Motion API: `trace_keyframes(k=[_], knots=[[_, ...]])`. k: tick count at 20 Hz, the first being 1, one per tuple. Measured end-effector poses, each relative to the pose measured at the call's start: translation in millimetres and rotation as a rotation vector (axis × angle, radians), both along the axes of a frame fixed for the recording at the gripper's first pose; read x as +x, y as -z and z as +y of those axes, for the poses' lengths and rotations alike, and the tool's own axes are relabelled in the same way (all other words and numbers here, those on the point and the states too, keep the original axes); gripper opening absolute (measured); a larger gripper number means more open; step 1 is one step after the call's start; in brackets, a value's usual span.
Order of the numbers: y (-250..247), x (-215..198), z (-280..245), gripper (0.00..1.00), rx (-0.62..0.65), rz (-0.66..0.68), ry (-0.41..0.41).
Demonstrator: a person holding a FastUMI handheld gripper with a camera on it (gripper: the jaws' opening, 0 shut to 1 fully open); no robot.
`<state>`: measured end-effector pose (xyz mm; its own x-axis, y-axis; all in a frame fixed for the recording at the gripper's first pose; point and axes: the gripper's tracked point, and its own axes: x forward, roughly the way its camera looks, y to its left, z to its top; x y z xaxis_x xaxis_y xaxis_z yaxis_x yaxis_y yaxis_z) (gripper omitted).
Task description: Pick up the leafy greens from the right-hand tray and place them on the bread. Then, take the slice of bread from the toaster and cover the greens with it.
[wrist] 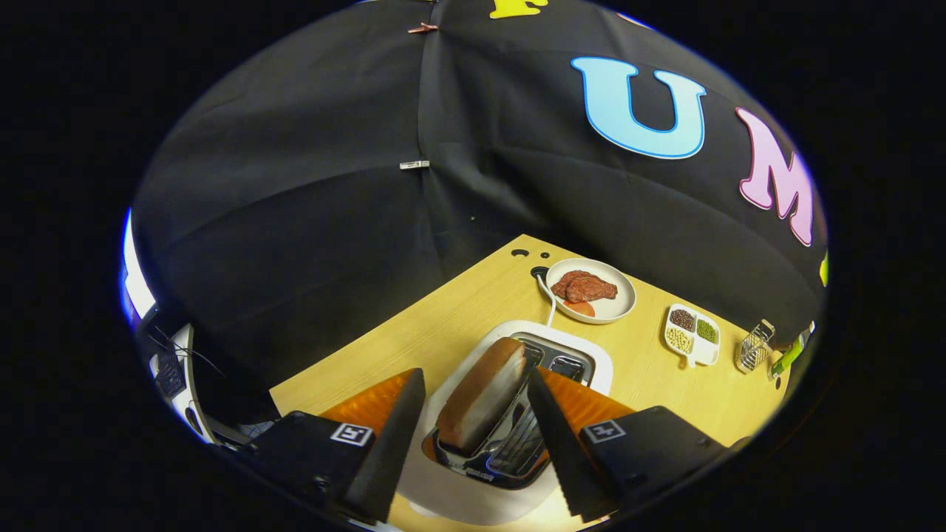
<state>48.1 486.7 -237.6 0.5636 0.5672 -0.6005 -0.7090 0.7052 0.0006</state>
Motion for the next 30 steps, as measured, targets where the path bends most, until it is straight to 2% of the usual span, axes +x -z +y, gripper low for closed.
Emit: trace_keyframes(k=[1, 4, 8, 9, 11, 15, 22, 26, 30], knots=[[3, -1, 1, 0.78, -0.006, 0.002, 0.003], [12, -1, -2, 0.69, -0.044, 0.001, 0.011], [14, 1, -6, 0.35, -0.046, 0.031, 0.021], [16, 4, -12, 0.28, -0.059, 0.043, 0.055], [14, 4, -12, 0.16, -0.046, 0.068, 0.061], [-1, 1, -11, 0.12, -0.011, 0.082, 0.025], [-86, 18, -35, 0.11, 0.114, 0.015, 0.038], [-124, 31, -71, 0.11, 0.167, -0.032, 0.077], [-131, 47, -132, 0.11, 0.19, -0.042, 0.165]])
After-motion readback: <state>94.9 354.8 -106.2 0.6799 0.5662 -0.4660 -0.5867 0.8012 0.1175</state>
